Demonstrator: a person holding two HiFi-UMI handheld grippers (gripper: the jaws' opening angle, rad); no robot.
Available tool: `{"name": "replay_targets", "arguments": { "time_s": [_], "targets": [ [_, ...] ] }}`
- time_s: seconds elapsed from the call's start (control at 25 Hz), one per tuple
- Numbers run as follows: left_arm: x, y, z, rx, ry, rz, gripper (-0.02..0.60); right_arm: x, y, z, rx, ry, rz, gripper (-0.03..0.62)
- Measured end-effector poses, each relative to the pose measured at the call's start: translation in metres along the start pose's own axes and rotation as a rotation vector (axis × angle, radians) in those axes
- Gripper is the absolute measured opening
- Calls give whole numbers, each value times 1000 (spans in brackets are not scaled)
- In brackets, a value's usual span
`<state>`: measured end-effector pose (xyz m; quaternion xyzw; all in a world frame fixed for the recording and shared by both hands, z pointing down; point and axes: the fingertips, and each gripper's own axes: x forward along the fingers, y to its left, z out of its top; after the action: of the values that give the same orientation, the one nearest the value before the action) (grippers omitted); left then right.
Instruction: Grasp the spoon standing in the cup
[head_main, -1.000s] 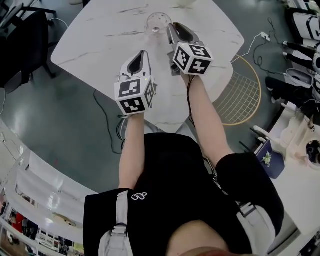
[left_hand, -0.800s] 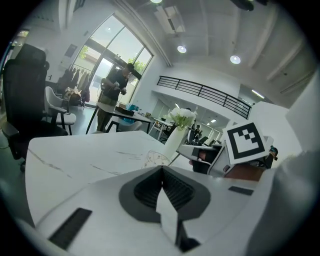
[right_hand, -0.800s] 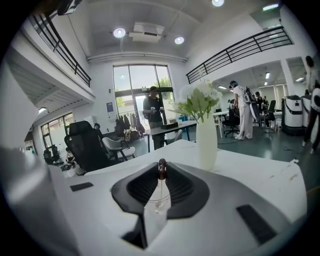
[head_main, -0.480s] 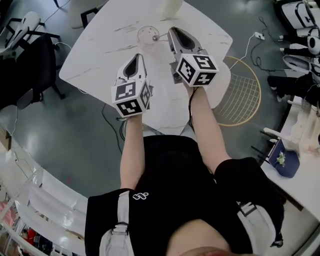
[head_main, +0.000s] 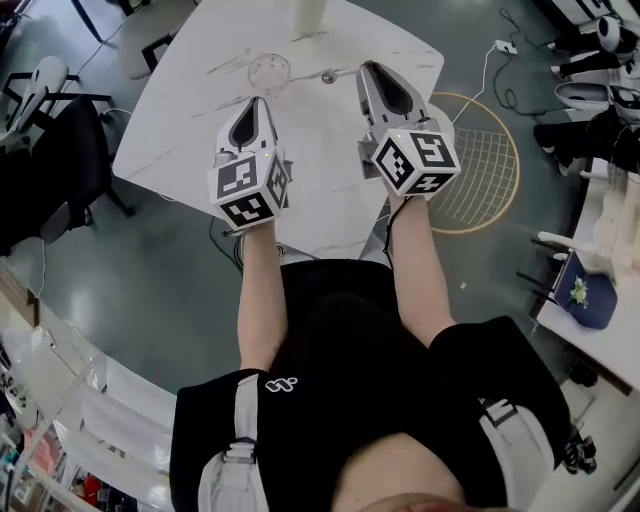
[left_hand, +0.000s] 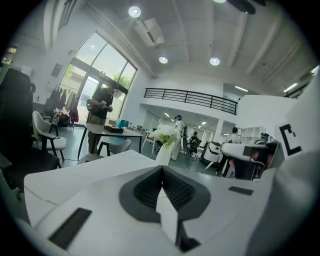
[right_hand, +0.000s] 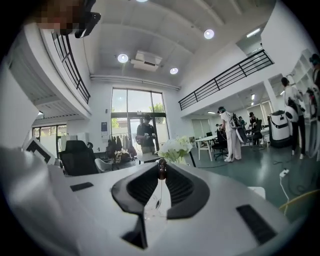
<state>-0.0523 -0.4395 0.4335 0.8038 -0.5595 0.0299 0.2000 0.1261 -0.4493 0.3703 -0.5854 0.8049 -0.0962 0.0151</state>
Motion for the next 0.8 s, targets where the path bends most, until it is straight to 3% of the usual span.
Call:
{"name": "replay_targets", "arguments": {
  "time_s": [0.36, 0.8],
  "targets": [
    [4, -13, -5, 30, 18, -17, 12, -21, -22, -26, -22, 62, -41, 51],
    [6, -18, -8, 25, 25, -39, 12, -20, -15, -29, -44, 82, -32, 51]
  ]
}}
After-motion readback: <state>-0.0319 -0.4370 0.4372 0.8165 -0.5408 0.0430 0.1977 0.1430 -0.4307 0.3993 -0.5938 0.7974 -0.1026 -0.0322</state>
